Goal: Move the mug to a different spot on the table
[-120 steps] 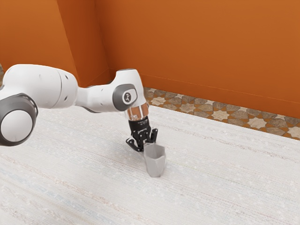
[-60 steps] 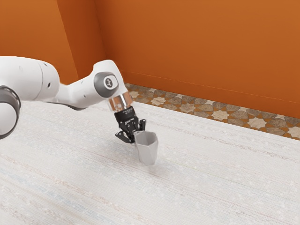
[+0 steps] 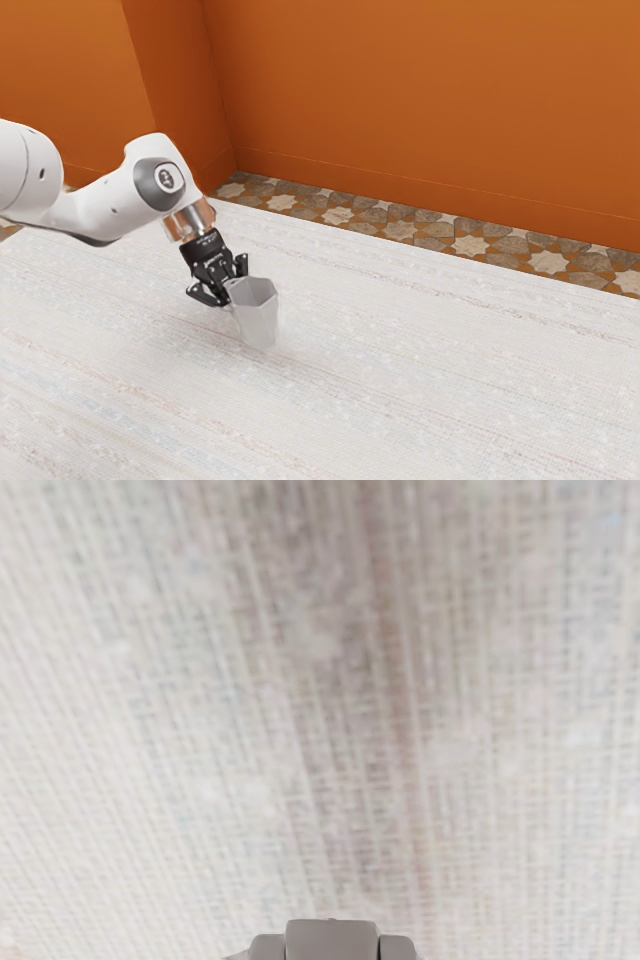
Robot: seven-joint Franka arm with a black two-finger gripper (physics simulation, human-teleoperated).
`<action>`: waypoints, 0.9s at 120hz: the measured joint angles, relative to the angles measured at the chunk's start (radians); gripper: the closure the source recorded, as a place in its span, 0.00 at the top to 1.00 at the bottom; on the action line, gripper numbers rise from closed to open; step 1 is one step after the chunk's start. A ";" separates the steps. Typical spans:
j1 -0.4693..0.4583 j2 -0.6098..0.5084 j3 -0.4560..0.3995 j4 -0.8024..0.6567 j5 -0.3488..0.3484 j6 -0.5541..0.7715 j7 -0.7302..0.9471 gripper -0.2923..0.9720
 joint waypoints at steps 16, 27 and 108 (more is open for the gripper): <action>0.036 -0.029 0.015 -0.054 -0.027 0.021 0.037 0.17; 0.063 -0.036 0.024 -0.069 -0.040 0.034 0.060 0.17; 0.141 0.033 0.036 -0.044 -0.046 0.065 0.184 0.17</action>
